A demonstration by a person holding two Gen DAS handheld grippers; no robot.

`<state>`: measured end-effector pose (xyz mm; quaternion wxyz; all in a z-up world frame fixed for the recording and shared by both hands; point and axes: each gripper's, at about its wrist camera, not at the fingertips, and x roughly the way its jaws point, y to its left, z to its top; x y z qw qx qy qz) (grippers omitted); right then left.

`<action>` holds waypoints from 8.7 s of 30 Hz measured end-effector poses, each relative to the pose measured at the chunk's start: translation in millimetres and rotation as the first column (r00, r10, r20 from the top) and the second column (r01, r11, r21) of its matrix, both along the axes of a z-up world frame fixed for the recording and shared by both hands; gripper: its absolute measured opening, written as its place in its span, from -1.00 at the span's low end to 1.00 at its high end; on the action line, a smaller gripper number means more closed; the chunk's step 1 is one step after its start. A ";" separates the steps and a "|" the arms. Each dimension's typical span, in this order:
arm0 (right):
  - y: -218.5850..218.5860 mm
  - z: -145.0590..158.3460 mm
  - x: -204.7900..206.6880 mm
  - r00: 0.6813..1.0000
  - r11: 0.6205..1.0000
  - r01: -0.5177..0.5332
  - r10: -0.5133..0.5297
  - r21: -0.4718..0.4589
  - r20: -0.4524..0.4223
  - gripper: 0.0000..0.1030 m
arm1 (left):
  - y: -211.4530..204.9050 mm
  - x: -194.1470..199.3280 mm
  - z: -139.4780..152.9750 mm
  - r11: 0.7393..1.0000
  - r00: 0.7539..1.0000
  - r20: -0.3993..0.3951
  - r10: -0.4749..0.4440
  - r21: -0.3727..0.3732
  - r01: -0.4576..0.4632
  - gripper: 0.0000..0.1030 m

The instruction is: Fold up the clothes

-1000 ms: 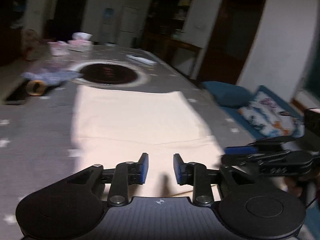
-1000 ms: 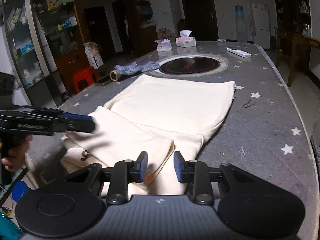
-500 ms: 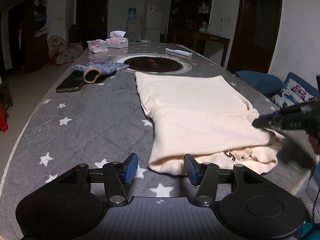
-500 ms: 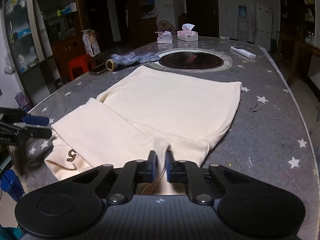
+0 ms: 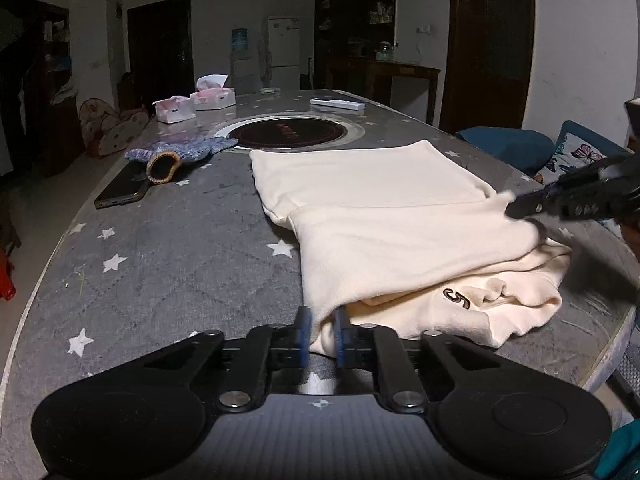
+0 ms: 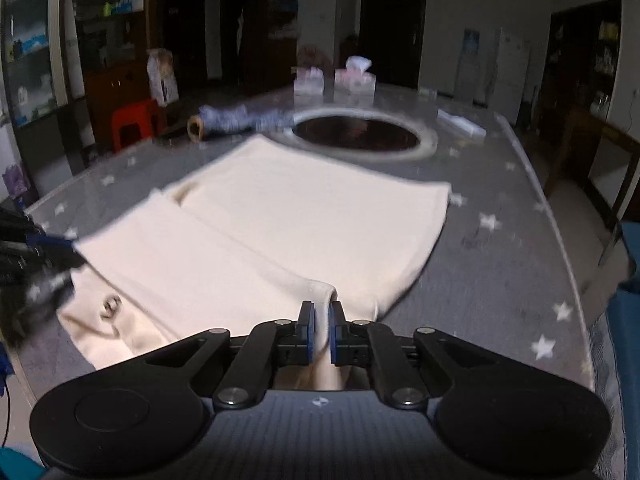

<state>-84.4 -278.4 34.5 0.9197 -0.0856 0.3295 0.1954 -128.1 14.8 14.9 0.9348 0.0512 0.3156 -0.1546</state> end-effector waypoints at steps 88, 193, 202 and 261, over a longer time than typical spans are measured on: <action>55.9 -19.1 -34.1 0.933 0.929 -0.358 0.361 -0.095 0.007 -0.52 | -80.2 -22.4 -16.9 0.825 0.878 0.156 -0.453 0.447 0.346 0.05; -8.8 17.0 87.6 0.993 0.994 -0.111 0.110 -0.010 -0.042 -0.79 | -88.3 155.4 16.2 0.967 0.978 0.056 -0.199 0.171 0.187 -0.81; -39.5 0.5 86.2 0.992 0.983 0.118 -0.112 0.140 -0.056 -0.59 | -70.2 162.4 13.8 0.986 0.996 0.081 -0.042 0.163 0.028 -0.56; -71.0 -41.1 -84.8 0.993 0.948 0.035 -0.068 0.316 0.095 -0.54 | -105.3 43.8 -11.6 0.997 0.996 0.059 -0.063 -0.033 0.065 -0.14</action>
